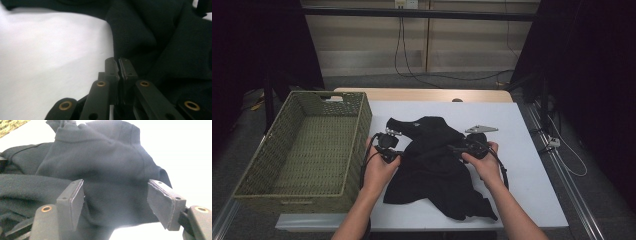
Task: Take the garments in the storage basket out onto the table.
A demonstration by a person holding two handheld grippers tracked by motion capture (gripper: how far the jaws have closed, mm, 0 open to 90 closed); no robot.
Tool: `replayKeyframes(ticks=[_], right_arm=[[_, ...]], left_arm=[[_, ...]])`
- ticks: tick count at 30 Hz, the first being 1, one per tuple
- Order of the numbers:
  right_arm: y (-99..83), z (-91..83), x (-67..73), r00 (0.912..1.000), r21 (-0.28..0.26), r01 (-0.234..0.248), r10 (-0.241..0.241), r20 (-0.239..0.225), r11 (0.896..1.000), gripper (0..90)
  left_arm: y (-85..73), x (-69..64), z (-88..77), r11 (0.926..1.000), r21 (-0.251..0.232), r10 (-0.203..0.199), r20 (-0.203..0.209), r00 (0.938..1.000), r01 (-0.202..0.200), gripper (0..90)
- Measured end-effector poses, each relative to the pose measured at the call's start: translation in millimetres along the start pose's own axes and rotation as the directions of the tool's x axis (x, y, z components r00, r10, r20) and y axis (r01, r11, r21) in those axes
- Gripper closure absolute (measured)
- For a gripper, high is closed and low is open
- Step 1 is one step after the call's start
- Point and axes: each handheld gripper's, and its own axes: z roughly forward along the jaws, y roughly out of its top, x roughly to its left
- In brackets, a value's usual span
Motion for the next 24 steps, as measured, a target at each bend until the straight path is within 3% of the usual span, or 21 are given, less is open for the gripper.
replayKeyframes(ticks=[2, 5, 8, 10, 12, 15, 17, 19, 21, 24], right_arm=[[1.4, 0.8, -0.4, 0.9999, -0.012, 0.000, 0.001, 0.014, 1.000, 33.6], [1.1, 1.9, -2.7, 1.0000, -0.006, 0.006, -0.006, 0.005, 1.000, 67.3], [0.5, 8.3, -4.5, 0.9995, -0.005, 0.021, -0.021, -0.025, 1.000, 85.3], [0.0, 15.0, -2.5, 0.9987, 0.016, 0.043, -0.043, -0.027, 0.999, 87.3], [-0.5, 20.6, 0.4, 0.9974, 0.046, 0.065, -0.063, -0.035, 0.997, 87.6], [-3.3, 25.2, 7.3, 0.9951, 0.088, 0.093, -0.089, -0.042, 0.992, 89.5], [-3.6, 24.8, 9.8, 0.9924, 0.088, 0.115, -0.111, -0.053, 0.989, 90.0], [-4.6, 22.9, 13.2, 0.9921, 0.106, 0.108, -0.100, -0.075, 0.988, 90.0], [-6.5, 20.0, 16.7, 0.9869, 0.107, 0.148, -0.139, -0.081, 0.983, 90.0], [-12.4, 12.6, 22.1, 0.9836, 0.110, 0.163, -0.153, -0.096, 0.981, 90.0]], left_arm=[[0.0, 2.7, -5.7, 1.0000, -0.003, -0.006, -0.005, 1.0000, 0.006, 86.3], [-2.2, 4.1, -10.5, 1.0000, 0.000, -0.009, -0.006, 0.9999, 0.009, 86.4], [-5.5, 4.9, -11.1, 0.9998, -0.005, -0.017, -0.002, 0.9999, 0.017, 86.3], [-7.6, 5.1, -10.6, 0.9999, 0.004, -0.010, 0.003, 0.9999, 0.010, 86.3], [-10.2, 3.7, -8.9, 0.9996, -0.004, -0.029, 0.004, 0.9996, 0.029, 86.3], [-12.2, 4.1, -8.9, 0.9998, 0.014, -0.014, 0.008, 0.9999, 0.014, 86.4], [-14.1, 3.4, -8.3, 0.9997, 0.019, -0.018, 0.009, 0.9998, 0.018, 86.4], [-17.2, 2.5, -7.5, 0.9993, 0.031, -0.019, 0.011, 0.9998, 0.019, 86.4], [-21.4, 1.0, -8.5, 0.9990, 0.042, -0.015, 0.017, 0.9997, 0.014, 86.4], [-27.8, -2.5, -9.6, 0.9989, 0.046, -0.015, 0.026, 0.9995, 0.014, 86.4]])
